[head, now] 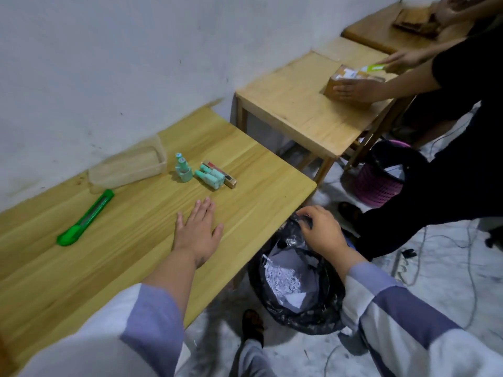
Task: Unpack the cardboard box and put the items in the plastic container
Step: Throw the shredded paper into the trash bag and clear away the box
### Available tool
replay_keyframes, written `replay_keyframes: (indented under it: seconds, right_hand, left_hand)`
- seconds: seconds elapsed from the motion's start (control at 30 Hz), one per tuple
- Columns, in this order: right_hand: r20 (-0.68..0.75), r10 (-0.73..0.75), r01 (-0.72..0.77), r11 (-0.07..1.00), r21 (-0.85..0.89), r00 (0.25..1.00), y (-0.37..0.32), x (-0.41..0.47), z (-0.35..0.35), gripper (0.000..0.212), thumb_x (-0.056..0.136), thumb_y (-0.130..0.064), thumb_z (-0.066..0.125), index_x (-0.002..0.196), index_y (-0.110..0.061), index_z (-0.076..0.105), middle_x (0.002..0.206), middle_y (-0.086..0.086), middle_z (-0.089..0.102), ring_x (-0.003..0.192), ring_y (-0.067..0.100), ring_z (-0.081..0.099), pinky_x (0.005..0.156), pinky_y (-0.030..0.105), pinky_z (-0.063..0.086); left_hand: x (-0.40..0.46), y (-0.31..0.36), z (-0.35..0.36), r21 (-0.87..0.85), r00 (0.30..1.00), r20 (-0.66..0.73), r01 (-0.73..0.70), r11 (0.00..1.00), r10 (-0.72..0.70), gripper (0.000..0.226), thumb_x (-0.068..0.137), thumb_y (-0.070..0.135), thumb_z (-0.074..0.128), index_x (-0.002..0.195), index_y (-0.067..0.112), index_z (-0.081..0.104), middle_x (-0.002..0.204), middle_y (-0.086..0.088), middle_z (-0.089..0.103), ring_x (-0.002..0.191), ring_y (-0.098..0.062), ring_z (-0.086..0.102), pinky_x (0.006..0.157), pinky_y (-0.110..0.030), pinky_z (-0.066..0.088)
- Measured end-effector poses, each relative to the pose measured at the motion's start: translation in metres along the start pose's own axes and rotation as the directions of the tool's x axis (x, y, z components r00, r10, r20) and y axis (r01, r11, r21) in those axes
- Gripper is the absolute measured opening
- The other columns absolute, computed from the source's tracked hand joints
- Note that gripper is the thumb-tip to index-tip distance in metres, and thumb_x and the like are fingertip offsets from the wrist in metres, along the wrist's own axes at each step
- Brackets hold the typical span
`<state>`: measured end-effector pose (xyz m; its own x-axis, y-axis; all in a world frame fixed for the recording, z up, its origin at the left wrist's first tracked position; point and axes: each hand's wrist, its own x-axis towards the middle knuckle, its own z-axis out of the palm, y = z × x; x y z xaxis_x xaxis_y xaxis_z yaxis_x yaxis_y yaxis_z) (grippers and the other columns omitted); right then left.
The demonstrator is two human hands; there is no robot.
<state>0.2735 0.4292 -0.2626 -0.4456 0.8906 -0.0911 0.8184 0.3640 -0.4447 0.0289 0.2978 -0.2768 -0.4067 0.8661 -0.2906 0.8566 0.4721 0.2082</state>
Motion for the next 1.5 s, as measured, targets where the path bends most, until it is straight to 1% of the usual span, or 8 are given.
replay_keyframes:
  seconds: [0.13,0.37,0.77,0.93,1.1,1.27,1.37,1.5]
  right_hand:
    - [0.018,-0.079,0.079,0.997,0.019,0.997,-0.043,-0.005,-0.014,0.023,0.091,-0.018,0.052,0.111,-0.023,0.061,0.117,0.001,0.059,0.106,0.025,0.056,0.091,0.044,0.048]
    - [0.109,-0.342,0.341,0.94,0.026,0.933,-0.161,-0.031,-0.002,0.023,0.092,-0.019,0.051,0.112,-0.022,0.061,0.12,0.001,0.058,0.114,0.021,0.052,0.091,0.035,0.045]
    - [0.347,-0.754,0.752,0.636,0.173,0.558,-0.378,-0.092,0.075,0.027,0.088,-0.013,0.053,0.112,-0.015,0.064,0.117,0.008,0.062,0.108,0.027,0.058,0.092,0.031,0.042]
    - [0.448,-0.784,0.796,0.563,0.222,0.43,-0.437,-0.098,0.116,0.029,0.09,-0.014,0.053,0.118,-0.017,0.059,0.119,0.008,0.06,0.107,0.026,0.058,0.089,0.031,0.043]
    - [0.523,-0.765,0.779,0.567,0.267,0.377,-0.48,-0.098,0.155,0.05,0.092,-0.028,0.054,0.138,-0.028,0.035,0.123,0.011,0.058,0.108,0.031,0.058,0.087,0.037,0.047]
    - [0.522,-0.776,0.75,0.569,0.339,0.353,-0.493,-0.094,0.192,0.059,0.09,-0.017,0.056,0.142,-0.027,0.029,0.125,0.011,0.057,0.107,0.028,0.059,0.08,0.029,0.045]
    - [0.495,-0.79,0.736,0.568,0.369,0.362,-0.493,-0.089,0.201,0.057,0.09,-0.012,0.052,0.142,-0.025,0.032,0.126,0.01,0.056,0.105,0.026,0.059,0.075,0.021,0.039]
    - [0.472,-0.807,0.74,0.551,0.385,0.355,-0.493,-0.088,0.204,0.057,0.09,-0.011,0.051,0.142,-0.025,0.033,0.129,0.01,0.055,0.105,0.027,0.06,0.078,0.025,0.042]
  left_hand:
    - [-0.022,-0.016,-0.03,-0.105,1.0,0.016,0.025,0.994,-0.023,0.058,0.098,0.032,0.044,0.151,0.026,0.022,0.159,0.008,0.018,0.147,-0.01,0.009,0.119,-0.046,0.011]
    - [-0.106,-0.093,-0.071,-0.201,0.98,-0.124,0.13,0.971,-0.157,0.042,0.096,0.028,0.046,0.138,0.028,0.045,0.151,0.005,0.037,0.145,-0.013,0.02,0.115,-0.041,0.023]
    - [-0.28,-0.251,-0.097,-0.386,0.731,-0.304,0.491,0.781,-0.61,0.036,0.094,0.027,0.049,0.13,0.024,0.055,0.136,0.0,0.053,0.126,-0.021,0.047,0.106,-0.039,0.038]
    - [-0.312,-0.294,-0.083,-0.462,0.581,-0.29,0.611,0.643,-0.76,0.042,0.094,0.022,0.051,0.137,0.022,0.047,0.144,-0.002,0.043,0.132,-0.024,0.038,0.107,-0.037,0.036]
    - [-0.325,-0.335,-0.067,-0.493,0.427,-0.235,0.722,0.486,-0.873,0.051,0.094,0.028,0.052,0.143,0.025,0.038,0.148,-0.008,0.036,0.133,-0.03,0.036,0.107,-0.042,0.036]
    - [-0.312,-0.358,-0.057,-0.654,0.369,-0.099,0.676,0.34,-0.924,0.053,0.097,0.021,0.048,0.147,0.028,0.033,0.141,-0.012,0.045,0.123,-0.032,0.047,0.101,-0.04,0.04]
    - [-0.306,-0.359,-0.049,-0.636,0.36,-0.103,0.693,0.34,-0.927,0.051,0.102,0.02,0.029,0.15,0.036,0.022,0.141,-0.012,0.049,0.122,-0.032,0.05,0.098,-0.04,0.042]
    - [-0.303,-0.356,-0.046,-0.591,0.301,-0.134,0.741,0.32,-0.944,0.063,0.099,0.007,0.032,0.149,0.041,0.017,0.138,-0.009,0.051,0.118,-0.028,0.054,0.09,-0.037,0.045]
